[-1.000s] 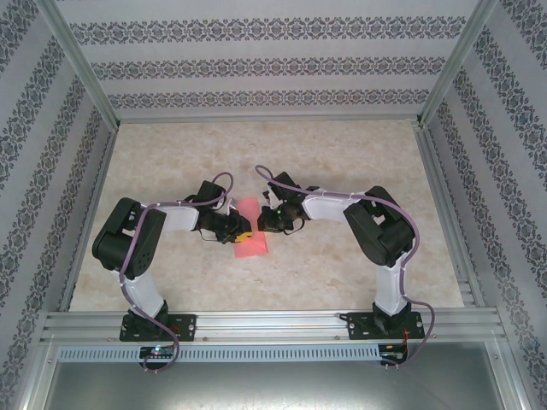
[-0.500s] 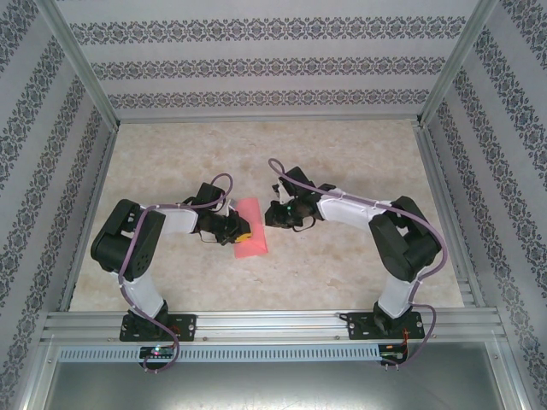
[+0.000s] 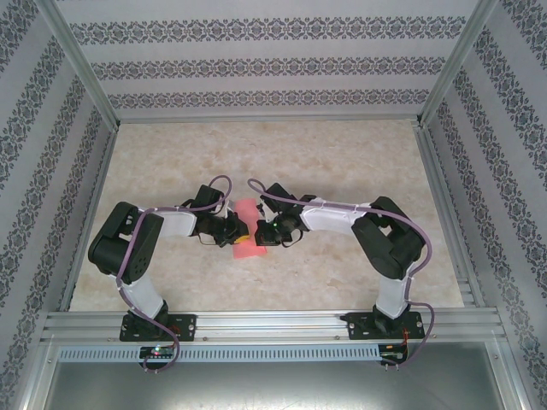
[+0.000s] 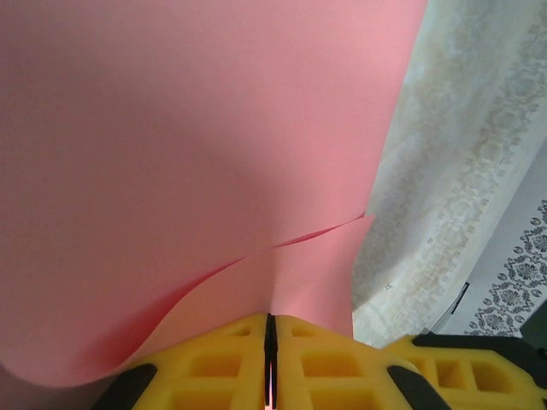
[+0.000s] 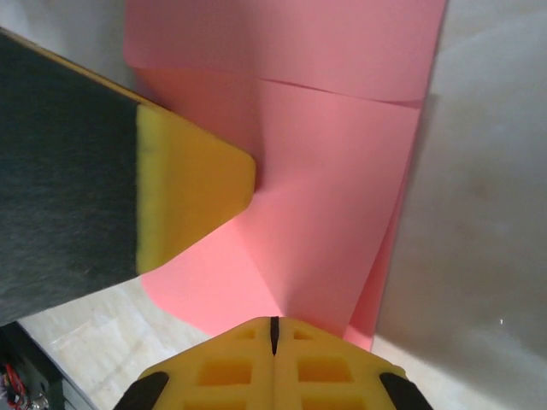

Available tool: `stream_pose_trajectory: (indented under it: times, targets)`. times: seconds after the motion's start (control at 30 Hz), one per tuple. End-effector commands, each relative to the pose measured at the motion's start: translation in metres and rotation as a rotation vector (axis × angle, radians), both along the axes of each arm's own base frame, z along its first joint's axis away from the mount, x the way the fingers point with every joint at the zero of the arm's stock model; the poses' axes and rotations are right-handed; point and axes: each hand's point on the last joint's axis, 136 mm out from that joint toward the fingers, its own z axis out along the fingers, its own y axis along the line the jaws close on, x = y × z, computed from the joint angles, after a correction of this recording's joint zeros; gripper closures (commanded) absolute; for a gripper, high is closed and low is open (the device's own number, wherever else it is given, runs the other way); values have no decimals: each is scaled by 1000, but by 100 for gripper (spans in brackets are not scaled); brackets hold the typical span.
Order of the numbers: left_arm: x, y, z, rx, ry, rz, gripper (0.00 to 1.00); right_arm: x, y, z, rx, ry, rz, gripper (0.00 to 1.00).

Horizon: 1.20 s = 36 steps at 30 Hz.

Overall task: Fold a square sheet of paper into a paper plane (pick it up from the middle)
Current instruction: Fold the triangle a second time at the center of the table.

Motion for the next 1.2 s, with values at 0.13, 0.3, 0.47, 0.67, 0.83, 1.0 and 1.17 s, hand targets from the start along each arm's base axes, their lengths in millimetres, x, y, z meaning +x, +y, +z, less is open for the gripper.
stream_pose_trajectory:
  times: [0.13,0.3,0.47,0.67,0.83,1.0,1.17]
  targets:
    - [-22,17,-29,108,110,43,88,-1,15,2,4,8,36,100]
    - [-23,20,-31,123,117,50,88,2,16,-4,-25,8,41,100]
    - [-24,22,-34,138,123,56,89,0,12,-10,-54,11,51,100]
    - [-25,24,-37,148,131,65,89,-2,2,-16,-112,7,65,100]
    - [-26,26,-39,163,139,71,89,-5,-3,-18,-136,10,87,100]
    - [-27,28,-41,176,143,75,89,-10,-8,-20,-150,21,109,100]
    - [-28,29,-42,180,146,76,89,-16,-14,-22,-165,36,125,100]
